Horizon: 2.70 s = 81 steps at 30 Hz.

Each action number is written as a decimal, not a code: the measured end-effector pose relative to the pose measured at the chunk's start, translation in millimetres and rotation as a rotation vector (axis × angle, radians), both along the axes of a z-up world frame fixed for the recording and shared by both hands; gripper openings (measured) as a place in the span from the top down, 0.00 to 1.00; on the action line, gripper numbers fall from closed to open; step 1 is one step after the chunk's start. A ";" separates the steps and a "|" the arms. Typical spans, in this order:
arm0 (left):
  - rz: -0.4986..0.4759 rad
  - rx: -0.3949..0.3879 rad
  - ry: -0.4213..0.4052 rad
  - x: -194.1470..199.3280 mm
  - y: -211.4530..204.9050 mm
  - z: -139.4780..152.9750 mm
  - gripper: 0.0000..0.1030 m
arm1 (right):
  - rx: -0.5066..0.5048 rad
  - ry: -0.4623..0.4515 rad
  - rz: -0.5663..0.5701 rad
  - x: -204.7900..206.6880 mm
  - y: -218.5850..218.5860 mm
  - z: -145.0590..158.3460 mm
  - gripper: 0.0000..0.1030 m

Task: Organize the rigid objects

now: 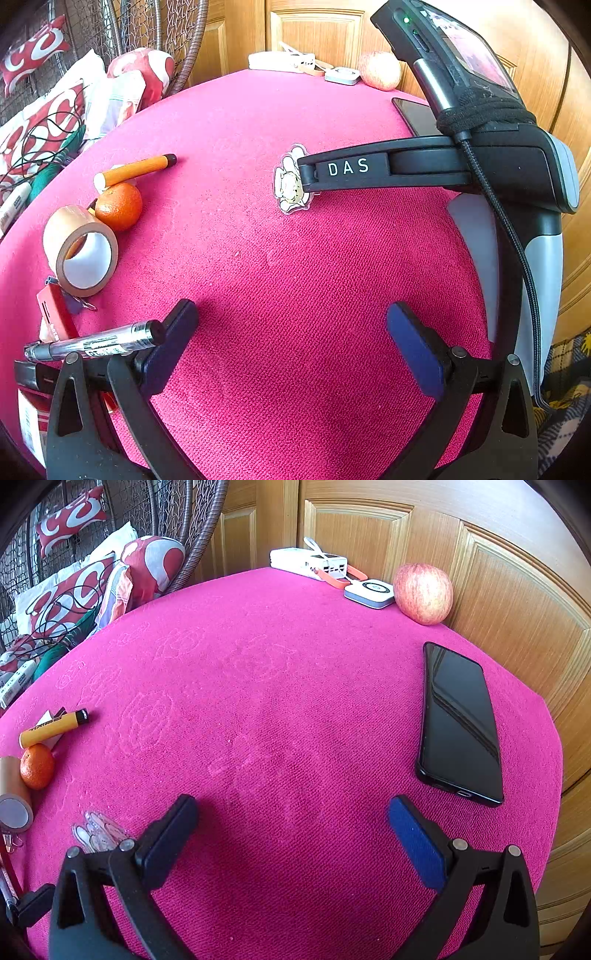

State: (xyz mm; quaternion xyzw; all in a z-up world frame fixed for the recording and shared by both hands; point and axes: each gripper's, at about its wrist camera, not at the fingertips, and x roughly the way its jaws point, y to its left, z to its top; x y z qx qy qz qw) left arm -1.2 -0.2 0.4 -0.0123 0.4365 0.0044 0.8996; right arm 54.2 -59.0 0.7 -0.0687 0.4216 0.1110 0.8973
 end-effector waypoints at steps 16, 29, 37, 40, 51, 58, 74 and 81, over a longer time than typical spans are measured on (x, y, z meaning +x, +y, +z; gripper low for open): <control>0.000 0.000 0.000 -0.8 0.0 -0.3 0.00 | 0.000 0.000 0.000 0.1 0.0 0.1 0.00; 0.000 0.000 0.000 -1.0 0.0 -0.4 0.00 | 0.000 0.000 0.000 0.8 -0.5 0.4 0.00; 0.000 0.000 0.000 -0.9 -0.1 -0.2 0.00 | 0.000 0.000 0.000 0.8 -0.5 0.5 0.00; 0.000 0.000 0.000 -1.0 0.1 -0.3 0.00 | 0.000 0.000 0.000 0.7 -0.5 0.4 0.00; -0.018 -0.127 -0.029 -19.4 1.6 21.9 0.00 | 0.000 0.000 0.000 0.6 -0.3 0.3 0.00; 0.077 -0.168 -0.272 -88.3 39.7 95.6 0.00 | 0.000 0.000 0.000 0.6 -0.4 0.3 0.00; 0.442 -0.108 -0.156 -219.4 125.0 31.6 0.00 | 0.000 0.000 0.000 0.5 -0.5 0.2 0.00; 0.406 0.088 -0.070 -205.5 100.8 17.6 0.00 | 0.000 0.000 0.000 0.8 -0.5 -0.1 0.00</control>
